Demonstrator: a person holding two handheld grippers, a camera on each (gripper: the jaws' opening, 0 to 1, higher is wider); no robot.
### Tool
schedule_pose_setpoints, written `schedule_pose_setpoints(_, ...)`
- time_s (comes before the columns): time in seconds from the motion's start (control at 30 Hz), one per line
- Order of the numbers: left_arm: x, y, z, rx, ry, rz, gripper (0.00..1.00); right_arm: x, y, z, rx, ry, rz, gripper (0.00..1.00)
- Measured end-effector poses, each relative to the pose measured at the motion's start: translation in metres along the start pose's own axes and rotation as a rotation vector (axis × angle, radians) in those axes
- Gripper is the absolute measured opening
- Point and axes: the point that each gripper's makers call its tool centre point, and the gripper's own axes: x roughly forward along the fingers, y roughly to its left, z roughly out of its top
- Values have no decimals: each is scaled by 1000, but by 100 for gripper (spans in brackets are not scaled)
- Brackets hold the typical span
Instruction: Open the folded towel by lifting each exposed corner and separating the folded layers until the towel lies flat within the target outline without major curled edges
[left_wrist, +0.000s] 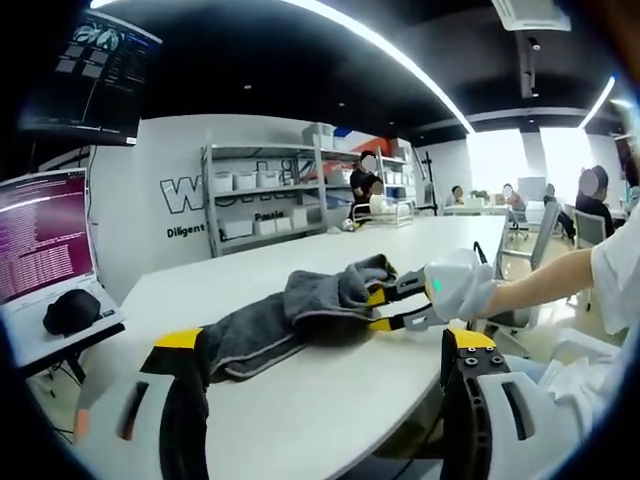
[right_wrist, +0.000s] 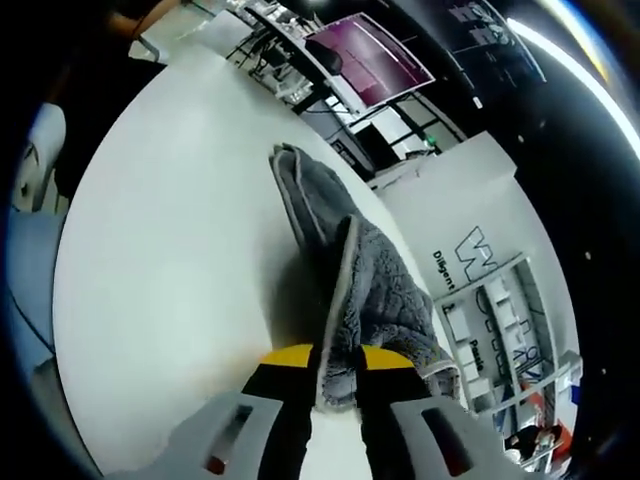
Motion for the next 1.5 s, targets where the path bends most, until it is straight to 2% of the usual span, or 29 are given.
schedule_pose_setpoints(0.2,2,-3,-2,5,13,-4,95,-1,-12,2,3,-9,-5,2)
schedule_pose_setpoints(0.33,2,-4,-4,6,17,-6,95,-7,-32,4,0,-12,-38,2)
schedule_pose_setpoints(0.6,0,0,-4,-1,15,0,94,-19,-92,17,14,-20,-121,1)
schedule_pose_setpoints(0.97,0,4,-6,-9,26,5,94,-43,-161,32,-55,5,-220,1)
schedule_pose_setpoints(1.13,0,3,-6,-8,27,3,94,-48,-182,33,-74,22,-239,1)
schedule_pose_setpoints(1.27,0,3,-7,-8,30,0,94,-52,-191,32,-83,36,-252,1)
schedule_pose_setpoints(1.5,-1,5,-7,-10,32,3,94,-61,-214,24,-84,63,-285,1)
